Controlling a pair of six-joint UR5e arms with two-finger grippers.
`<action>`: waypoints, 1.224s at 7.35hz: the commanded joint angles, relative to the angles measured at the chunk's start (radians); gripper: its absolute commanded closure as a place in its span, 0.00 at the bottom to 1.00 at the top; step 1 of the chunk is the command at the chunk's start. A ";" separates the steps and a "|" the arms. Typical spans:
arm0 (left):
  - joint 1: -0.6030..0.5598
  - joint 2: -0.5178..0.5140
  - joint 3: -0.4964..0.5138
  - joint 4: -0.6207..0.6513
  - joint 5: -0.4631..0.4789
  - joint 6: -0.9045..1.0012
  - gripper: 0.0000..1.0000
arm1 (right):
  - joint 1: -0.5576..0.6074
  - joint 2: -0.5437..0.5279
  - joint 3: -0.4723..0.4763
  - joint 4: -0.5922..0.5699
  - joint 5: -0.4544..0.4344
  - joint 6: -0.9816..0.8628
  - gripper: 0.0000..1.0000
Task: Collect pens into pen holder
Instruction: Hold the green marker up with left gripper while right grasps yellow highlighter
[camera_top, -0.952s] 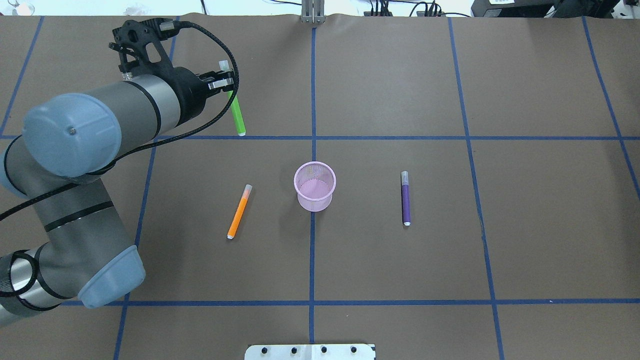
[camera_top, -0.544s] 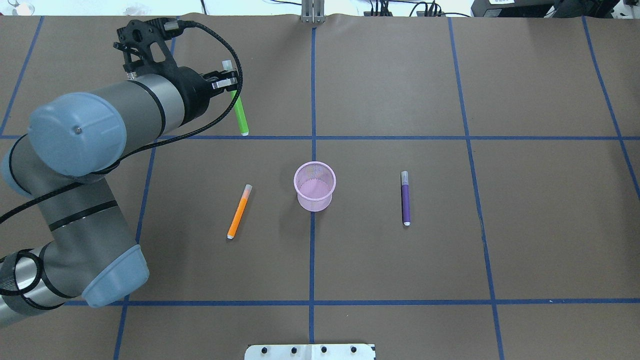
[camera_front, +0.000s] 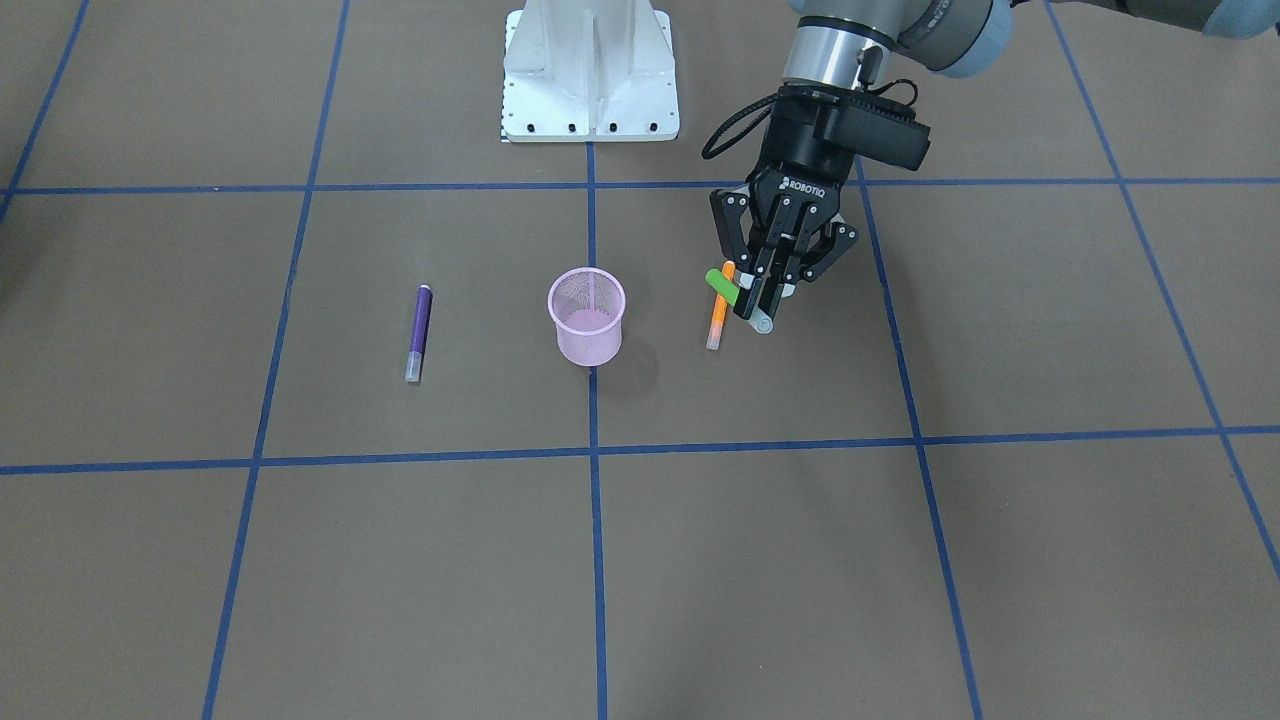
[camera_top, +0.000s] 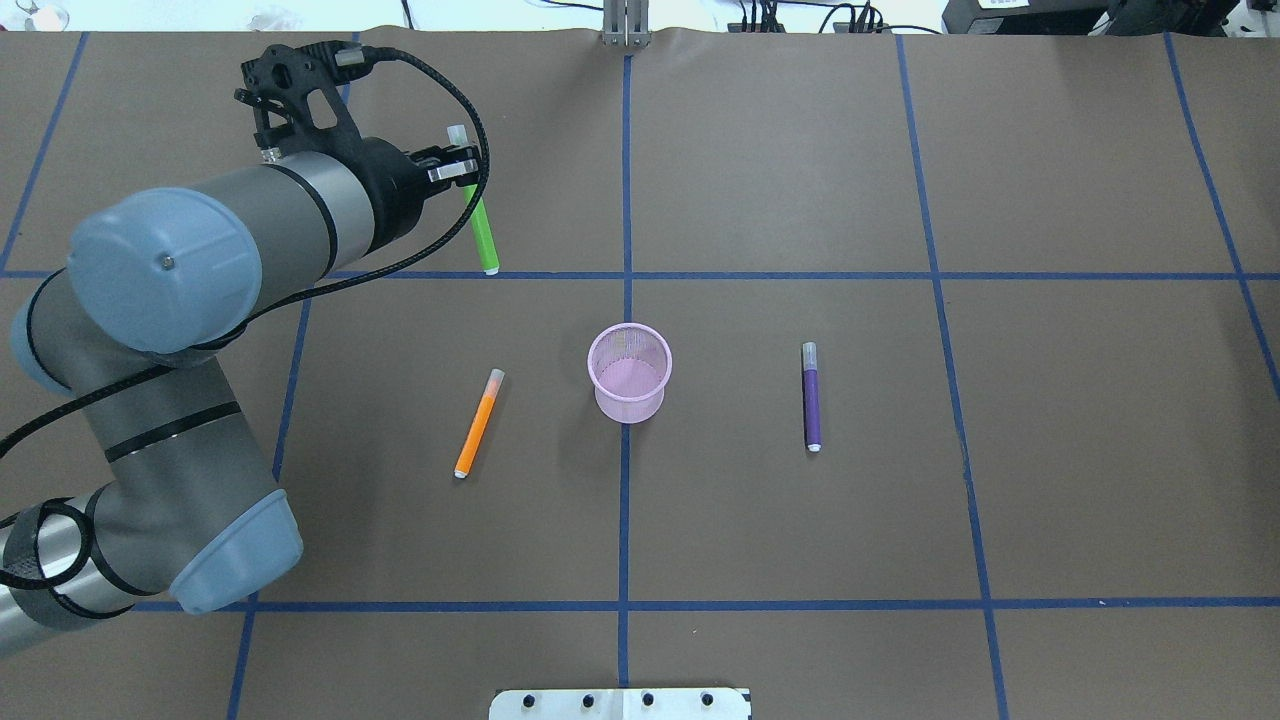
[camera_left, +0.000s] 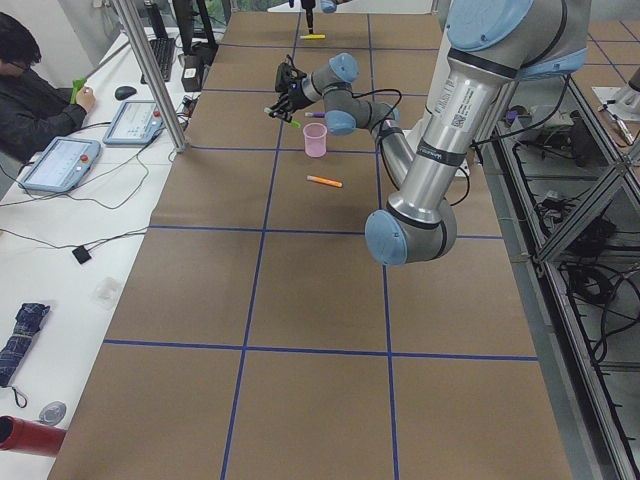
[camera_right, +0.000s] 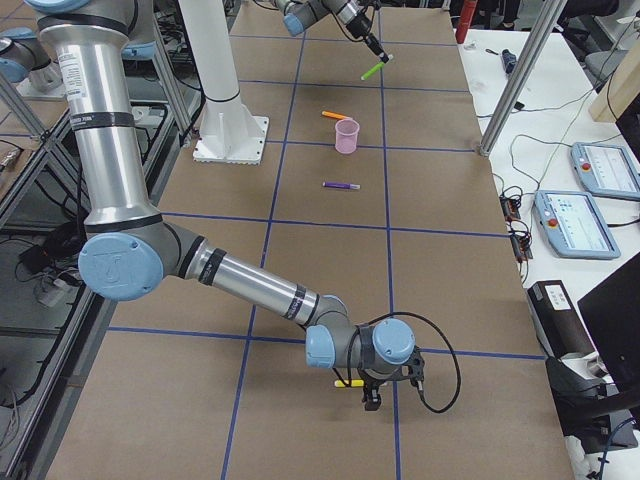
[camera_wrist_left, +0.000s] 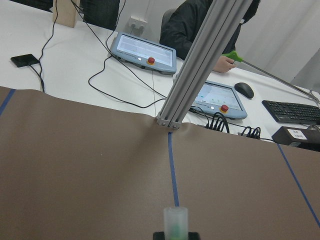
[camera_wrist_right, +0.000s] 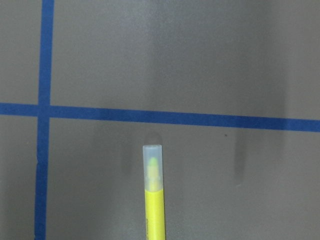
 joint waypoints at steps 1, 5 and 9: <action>0.000 -0.001 0.008 -0.001 0.000 0.002 1.00 | -0.030 0.008 -0.015 0.001 -0.001 0.000 0.02; 0.000 -0.003 0.019 -0.002 -0.002 0.002 1.00 | -0.032 0.025 -0.054 -0.001 -0.001 -0.001 0.17; 0.000 -0.004 0.025 -0.004 -0.002 0.003 1.00 | -0.030 0.022 -0.058 -0.001 -0.001 -0.001 0.34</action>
